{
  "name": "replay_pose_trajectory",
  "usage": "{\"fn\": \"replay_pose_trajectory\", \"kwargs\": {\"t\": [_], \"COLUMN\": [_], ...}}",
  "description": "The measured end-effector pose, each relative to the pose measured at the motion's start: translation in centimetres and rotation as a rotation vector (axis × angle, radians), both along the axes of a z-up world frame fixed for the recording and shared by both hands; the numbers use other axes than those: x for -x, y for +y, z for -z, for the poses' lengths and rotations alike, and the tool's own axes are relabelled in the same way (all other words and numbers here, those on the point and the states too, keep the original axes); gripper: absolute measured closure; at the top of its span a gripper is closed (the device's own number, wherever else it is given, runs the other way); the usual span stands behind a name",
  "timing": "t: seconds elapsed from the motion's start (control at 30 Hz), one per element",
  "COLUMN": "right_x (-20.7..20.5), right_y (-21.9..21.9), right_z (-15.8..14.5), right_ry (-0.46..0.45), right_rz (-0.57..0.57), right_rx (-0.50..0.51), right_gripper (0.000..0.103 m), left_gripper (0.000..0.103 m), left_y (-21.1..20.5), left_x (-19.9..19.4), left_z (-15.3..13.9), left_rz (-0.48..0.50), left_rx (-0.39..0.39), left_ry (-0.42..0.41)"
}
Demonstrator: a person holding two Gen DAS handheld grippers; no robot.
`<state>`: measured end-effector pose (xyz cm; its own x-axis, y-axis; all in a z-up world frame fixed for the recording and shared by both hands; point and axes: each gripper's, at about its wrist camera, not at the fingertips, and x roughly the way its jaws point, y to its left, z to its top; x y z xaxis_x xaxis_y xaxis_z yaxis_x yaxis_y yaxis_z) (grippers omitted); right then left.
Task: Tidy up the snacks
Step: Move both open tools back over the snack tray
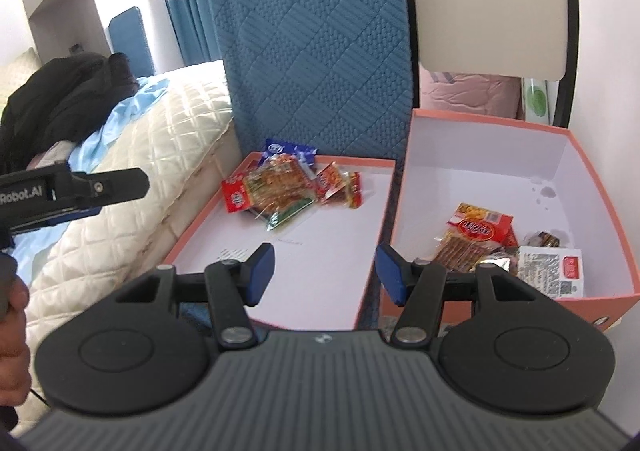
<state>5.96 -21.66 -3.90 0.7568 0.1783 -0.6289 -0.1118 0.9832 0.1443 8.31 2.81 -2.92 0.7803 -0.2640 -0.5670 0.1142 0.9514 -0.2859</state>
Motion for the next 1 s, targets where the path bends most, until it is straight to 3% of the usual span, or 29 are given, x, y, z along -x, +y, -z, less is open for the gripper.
{"fn": "replay_pose_trajectory", "kwargs": {"t": [0.4, 1.0], "right_x": [-1.0, -6.3], "right_y": [1.7, 3.3], "right_z": [1.8, 3.1], "right_ry": [0.068, 0.101], "right_rz": [-0.023, -0.027], "right_rx": [-0.016, 0.018], "right_gripper": [0.044, 0.044], "left_gripper": [0.013, 0.013], "left_y": [2.7, 4.1], "left_x": [-0.7, -6.7], "left_z": [2.4, 5.5], "left_rz": [-0.04, -0.053], "left_rx": [0.019, 0.011], "left_ry": [0.066, 0.132]}}
